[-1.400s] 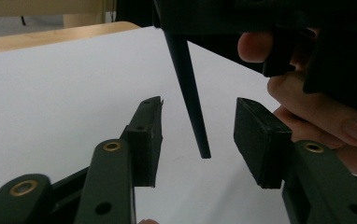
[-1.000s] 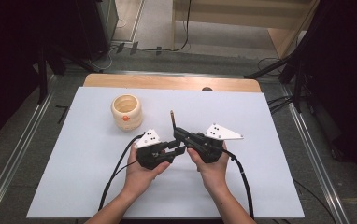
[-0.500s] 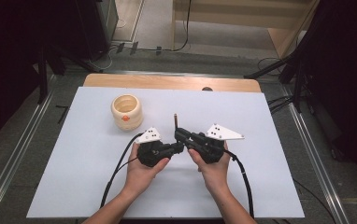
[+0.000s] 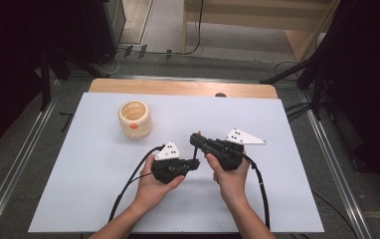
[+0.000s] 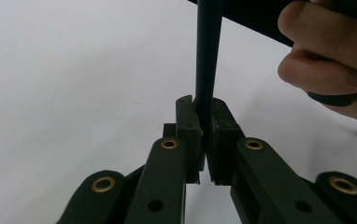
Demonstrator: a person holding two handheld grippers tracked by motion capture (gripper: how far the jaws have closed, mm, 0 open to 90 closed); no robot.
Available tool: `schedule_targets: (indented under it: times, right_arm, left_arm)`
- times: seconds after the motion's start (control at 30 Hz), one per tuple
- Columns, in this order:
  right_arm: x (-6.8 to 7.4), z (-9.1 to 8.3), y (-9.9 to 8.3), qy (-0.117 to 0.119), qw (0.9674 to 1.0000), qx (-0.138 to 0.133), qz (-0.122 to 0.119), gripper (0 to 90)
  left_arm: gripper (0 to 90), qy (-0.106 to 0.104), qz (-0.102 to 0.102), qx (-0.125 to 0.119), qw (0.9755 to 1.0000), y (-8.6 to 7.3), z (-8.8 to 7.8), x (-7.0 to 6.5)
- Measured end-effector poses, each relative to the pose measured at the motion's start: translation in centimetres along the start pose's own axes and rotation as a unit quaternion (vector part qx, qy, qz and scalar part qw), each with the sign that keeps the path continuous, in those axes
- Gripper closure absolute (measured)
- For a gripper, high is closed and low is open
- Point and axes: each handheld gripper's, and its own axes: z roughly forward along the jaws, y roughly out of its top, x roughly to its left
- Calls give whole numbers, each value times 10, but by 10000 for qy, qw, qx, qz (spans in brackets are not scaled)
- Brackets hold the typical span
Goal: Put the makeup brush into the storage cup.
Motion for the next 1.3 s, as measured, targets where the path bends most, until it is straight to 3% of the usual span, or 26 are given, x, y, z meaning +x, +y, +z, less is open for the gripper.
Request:
schedule_targets:
  times: [0.1,0.2,0.33,0.67,0.83,0.97,1.07,1.1,1.3]
  right_arm:
    - [2,0,0,-61,10000,24,-69,841]
    - [3,0,-1,-121,9998,-1,-128,842]
    - [6,2,-2,-137,9997,3,-205,842]
    - [13,8,-7,-123,9994,12,-337,841]
    - [15,10,-9,-70,9994,28,-327,841]
    - [16,11,-10,-73,9993,55,-352,841]
    - [16,11,-10,-93,9991,76,-409,831]
    - [17,11,-10,-139,9988,70,-472,807]
    - [13,0,-3,-198,9984,-38,-533,425]
  left_arm:
    - [852,-10,13,-52,10000,0,0,1]
    - [650,105,117,-226,9996,1,-2,-1]
    - [612,173,164,-490,9985,4,-7,-1]
    - [670,72,-95,-902,9958,10,-18,3]
    - [710,2,-159,-952,9953,11,-19,4]
    - [831,3,-119,-889,9960,10,-19,3]
    - [839,23,-83,-871,9962,10,-19,2]
    - [840,23,-80,-861,9962,10,-19,2]
    - [841,111,-140,-825,9964,10,-22,9]
